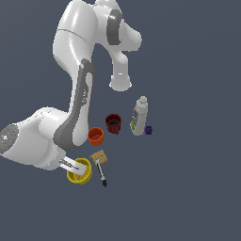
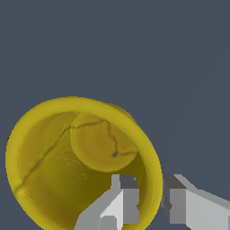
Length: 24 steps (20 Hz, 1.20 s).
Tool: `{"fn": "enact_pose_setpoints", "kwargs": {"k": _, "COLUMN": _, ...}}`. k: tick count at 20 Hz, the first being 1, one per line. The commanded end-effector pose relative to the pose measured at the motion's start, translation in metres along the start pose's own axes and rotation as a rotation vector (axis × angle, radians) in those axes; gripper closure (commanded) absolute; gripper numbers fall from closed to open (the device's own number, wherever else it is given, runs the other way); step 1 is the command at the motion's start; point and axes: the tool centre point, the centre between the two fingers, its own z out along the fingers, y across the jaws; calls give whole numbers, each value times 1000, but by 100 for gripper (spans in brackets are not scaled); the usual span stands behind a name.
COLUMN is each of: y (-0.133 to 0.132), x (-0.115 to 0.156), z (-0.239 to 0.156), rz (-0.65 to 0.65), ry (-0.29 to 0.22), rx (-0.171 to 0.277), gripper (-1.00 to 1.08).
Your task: Pick up a designated object from a clutter of objects.
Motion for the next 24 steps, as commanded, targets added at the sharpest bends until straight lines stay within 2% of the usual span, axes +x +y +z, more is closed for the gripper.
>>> {"fn": "enact_pose_setpoints", "kwargs": {"k": 1, "y": -2, "x": -3, "z": -3, "rz": -1, "ry": 2, "rx": 0, "gripper": 108}}
{"fn": "enact_pose_setpoints", "kwargs": {"k": 11, "y": -21, "x": -36, "z": -20, "rz": -1, "ry": 2, "rx": 1, "gripper": 108}}
{"fn": "enact_pose_setpoints", "kwargs": {"k": 24, "y": -69, "x": -122, "z": -65, "rz": -2, "ry": 2, "rx": 1, "gripper": 108}}
